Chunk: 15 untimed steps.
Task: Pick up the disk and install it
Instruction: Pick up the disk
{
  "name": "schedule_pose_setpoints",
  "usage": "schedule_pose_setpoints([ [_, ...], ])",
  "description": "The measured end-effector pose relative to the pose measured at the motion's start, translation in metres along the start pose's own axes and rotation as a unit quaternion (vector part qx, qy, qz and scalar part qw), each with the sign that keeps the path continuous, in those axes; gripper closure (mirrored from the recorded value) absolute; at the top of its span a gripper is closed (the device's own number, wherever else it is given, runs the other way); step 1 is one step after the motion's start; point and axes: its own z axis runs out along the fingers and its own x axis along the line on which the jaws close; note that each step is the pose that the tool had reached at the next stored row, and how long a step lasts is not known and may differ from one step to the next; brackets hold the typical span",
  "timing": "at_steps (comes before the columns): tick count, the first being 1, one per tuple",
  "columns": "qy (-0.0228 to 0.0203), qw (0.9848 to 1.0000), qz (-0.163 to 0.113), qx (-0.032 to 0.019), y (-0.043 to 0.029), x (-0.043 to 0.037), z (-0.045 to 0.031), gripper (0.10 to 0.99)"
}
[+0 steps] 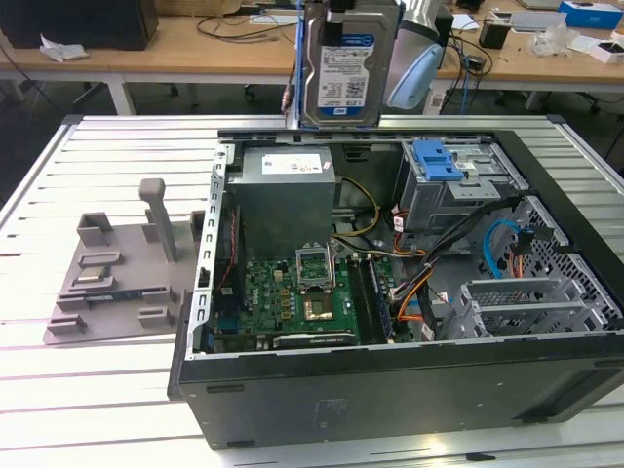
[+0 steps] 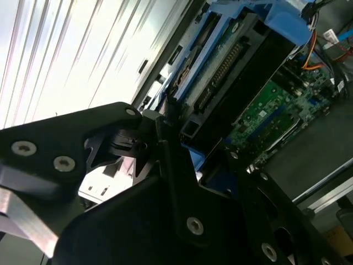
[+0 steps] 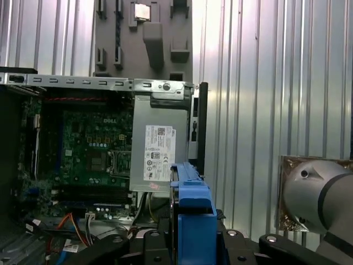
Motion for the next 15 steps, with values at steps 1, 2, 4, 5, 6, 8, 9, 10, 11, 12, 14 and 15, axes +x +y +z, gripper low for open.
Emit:
schedule_pose_setpoints([
  [1, -0.0001, 1.0000, 0.000, 0.0000, -0.0011, 0.0003, 0.0000, 0.718],
  [2, -0.0001, 1.0000, 0.000, -0.0001, -0.0025, 0.0017, 0.0000, 0.718],
  [4, 0.0000, 1.0000, 0.000, -0.0002, -0.0043, 0.0080, -0.0001, 0.718],
  [5, 0.0000, 1.0000, 0.000, -0.0003, -0.0048, 0.0108, -0.0001, 0.718],
  [6, 0.0000, 1.0000, 0.000, -0.0004, -0.0053, 0.0130, -0.0002, 0.718],
  [8, 0.0000, 1.0000, 0.000, -0.0004, -0.0061, 0.0200, -0.0002, 0.718],
  [9, 0.0000, 1.0000, 0.000, -0.0004, -0.0062, 0.0229, -0.0002, 0.718],
  [10, 0.0000, 1.0000, 0.000, -0.0004, -0.0061, 0.0266, -0.0002, 0.718],
  [11, 0.0000, 1.0000, 0.000, -0.0004, -0.0060, 0.0298, -0.0002, 0.718],
  [12, 0.0000, 1.0000, 0.000, -0.0004, -0.0057, 0.0357, -0.0002, 0.718],
  [14, -0.0001, 1.0000, 0.000, -0.0004, -0.0055, 0.0408, -0.0001, 0.718],
  [15, 0.0000, 1.0000, 0.000, -0.0004, -0.0053, 0.0432, -0.0001, 0.718],
])
